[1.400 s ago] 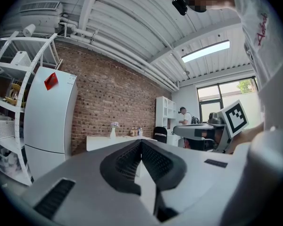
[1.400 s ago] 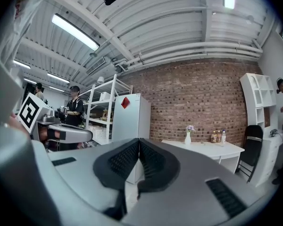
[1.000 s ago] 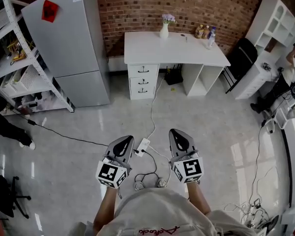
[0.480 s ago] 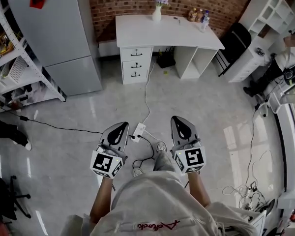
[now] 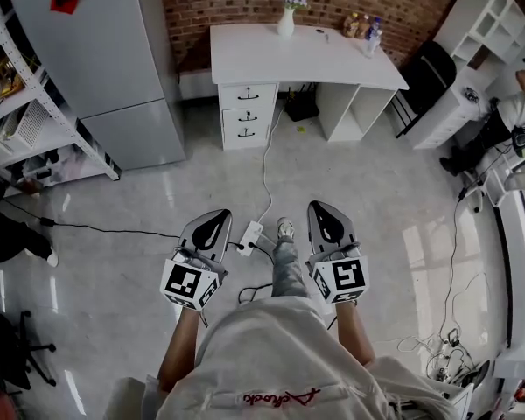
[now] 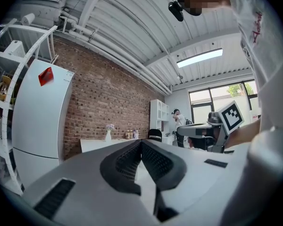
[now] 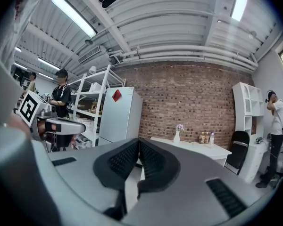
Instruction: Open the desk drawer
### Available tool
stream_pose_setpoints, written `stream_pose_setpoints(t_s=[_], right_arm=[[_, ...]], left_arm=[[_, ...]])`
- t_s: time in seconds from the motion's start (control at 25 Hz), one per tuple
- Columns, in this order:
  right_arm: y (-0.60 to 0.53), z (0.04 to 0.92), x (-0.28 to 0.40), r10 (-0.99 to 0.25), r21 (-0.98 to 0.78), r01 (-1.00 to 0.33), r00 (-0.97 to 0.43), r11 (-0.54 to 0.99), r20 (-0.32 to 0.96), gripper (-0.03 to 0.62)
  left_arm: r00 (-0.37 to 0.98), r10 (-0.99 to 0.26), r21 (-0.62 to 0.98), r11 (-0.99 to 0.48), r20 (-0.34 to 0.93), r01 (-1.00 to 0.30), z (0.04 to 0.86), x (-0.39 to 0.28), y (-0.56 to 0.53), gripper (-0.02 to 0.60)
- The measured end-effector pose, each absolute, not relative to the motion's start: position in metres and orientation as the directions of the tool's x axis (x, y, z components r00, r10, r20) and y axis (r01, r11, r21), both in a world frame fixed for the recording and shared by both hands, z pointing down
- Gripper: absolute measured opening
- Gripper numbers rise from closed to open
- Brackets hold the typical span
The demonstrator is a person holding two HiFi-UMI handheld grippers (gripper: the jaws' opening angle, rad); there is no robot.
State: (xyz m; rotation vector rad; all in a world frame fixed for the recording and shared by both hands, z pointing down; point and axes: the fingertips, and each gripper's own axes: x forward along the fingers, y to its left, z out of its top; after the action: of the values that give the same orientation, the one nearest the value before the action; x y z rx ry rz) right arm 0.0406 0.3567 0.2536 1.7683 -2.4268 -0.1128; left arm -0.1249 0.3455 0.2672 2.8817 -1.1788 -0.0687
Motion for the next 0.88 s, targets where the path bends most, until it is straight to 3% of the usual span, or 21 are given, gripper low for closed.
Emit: stream_pose_setpoints(t_s=[0.44,0.88], right_arm=[[0.239,0.284,0.071,-0.919,0.078,-0.917,-0.383,0.390,0.097,0.017],[0.082,0.282,0.144,-0.864,0.016,-0.871,-0.485,0.492,0.136,0.017]], left_arm=[[0.659,-0.751,0.037,-0.658,0.027,-0.752,0.284,-0.093,0.239,0.012],[0.622,-0.777,0.032,-0.622,0.096,-0.782,0.274,0.003,0.089,0.012]])
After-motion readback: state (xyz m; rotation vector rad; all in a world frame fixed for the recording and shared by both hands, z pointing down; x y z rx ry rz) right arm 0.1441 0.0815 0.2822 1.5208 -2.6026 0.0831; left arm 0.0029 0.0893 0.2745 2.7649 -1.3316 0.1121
